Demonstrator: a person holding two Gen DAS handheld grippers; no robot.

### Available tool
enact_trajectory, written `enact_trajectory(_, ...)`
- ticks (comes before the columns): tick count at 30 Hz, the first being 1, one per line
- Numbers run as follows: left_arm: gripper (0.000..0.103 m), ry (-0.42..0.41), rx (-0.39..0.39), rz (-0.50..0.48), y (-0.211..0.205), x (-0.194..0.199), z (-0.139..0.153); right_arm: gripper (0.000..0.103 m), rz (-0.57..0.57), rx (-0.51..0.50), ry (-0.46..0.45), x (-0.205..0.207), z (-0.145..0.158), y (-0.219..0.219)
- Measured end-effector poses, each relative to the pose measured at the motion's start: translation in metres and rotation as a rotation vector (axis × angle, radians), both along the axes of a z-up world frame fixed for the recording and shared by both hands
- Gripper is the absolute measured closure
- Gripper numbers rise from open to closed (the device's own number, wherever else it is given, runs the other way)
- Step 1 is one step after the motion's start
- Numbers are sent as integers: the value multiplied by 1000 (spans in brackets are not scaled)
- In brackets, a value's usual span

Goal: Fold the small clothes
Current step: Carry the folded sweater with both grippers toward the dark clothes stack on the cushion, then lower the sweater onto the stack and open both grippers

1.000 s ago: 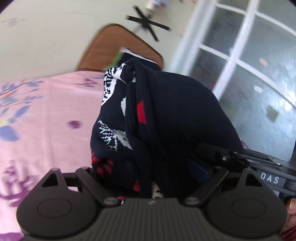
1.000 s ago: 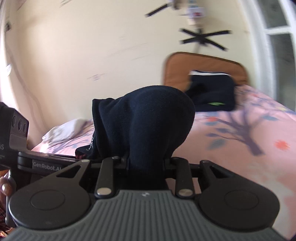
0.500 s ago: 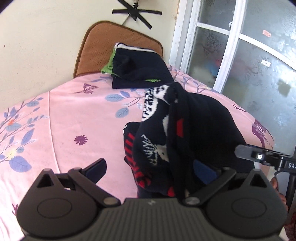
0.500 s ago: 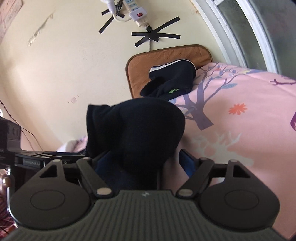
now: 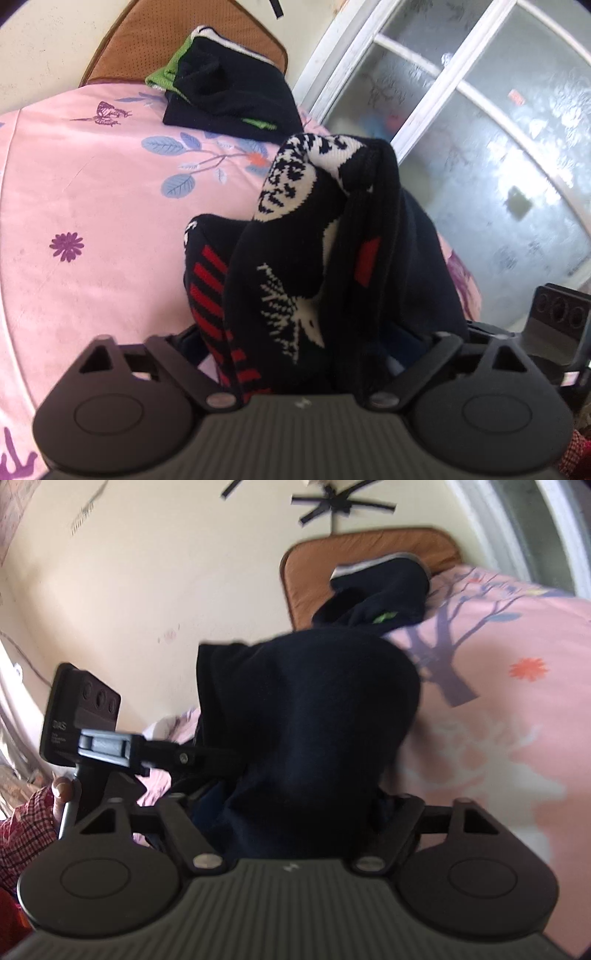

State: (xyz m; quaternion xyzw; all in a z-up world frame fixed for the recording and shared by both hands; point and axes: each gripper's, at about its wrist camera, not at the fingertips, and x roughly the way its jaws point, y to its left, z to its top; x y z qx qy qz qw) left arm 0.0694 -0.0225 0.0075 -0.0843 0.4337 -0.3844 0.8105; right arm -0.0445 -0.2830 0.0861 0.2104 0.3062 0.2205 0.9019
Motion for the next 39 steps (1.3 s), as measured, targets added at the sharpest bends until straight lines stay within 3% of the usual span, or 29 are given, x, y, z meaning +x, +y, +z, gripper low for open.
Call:
enact_trajectory(2, 31, 31, -54, 24, 6, 8, 1, 49, 5, -75, -27, 8, 3, 10)
enact_trajectory(3, 31, 56, -87, 43, 10, 14, 4, 58, 12, -81, -36, 12, 7, 11)
enact_trajectory(5, 31, 52, -147, 77, 16, 27, 20, 64, 32, -78, -77, 23, 21, 9)
enact_trajectory(11, 30, -213, -179, 145, -5, 102, 118, 64, 35, -201, -355, 89, 96, 10)
enact_trajectory(15, 23, -357, -100, 190, -44, 181, 155, 63, -32, -150, -433, 173, 129, -16)
enact_trajectory(18, 22, -301, -25, 250, -71, 248, 135, 62, -81, -102, -361, 244, 122, -38)
enact_trajectory(21, 29, -212, 138, 354, -92, 299, 83, 62, -134, -80, -154, 308, 85, -53)
enact_trajectory(22, 25, -179, 183, 360, -97, 308, 67, 61, -167, -87, -42, 327, 65, -55)
enact_trajectory(23, 12, -163, 195, 373, -100, 312, 51, 58, -197, -87, 34, 339, 46, -58)
enact_trajectory(25, 7, -219, 201, 414, -101, 302, 48, 58, -207, -37, 12, 336, 34, -65)
enact_trajectory(28, 7, -280, 269, 416, -105, 283, 59, 51, -214, -89, -5, 322, 43, -60)
enact_trajectory(32, 6, -358, 319, 486, -98, 232, 82, 17, -326, -156, -91, 274, 60, -48)
enact_trajectory(35, 5, -372, 376, 528, -88, 189, 85, 16, -419, -173, -168, 214, 65, -37)
enact_trajectory(39, 1, -435, 461, 538, -83, 134, 79, 15, -453, -160, -158, 149, 58, -24)
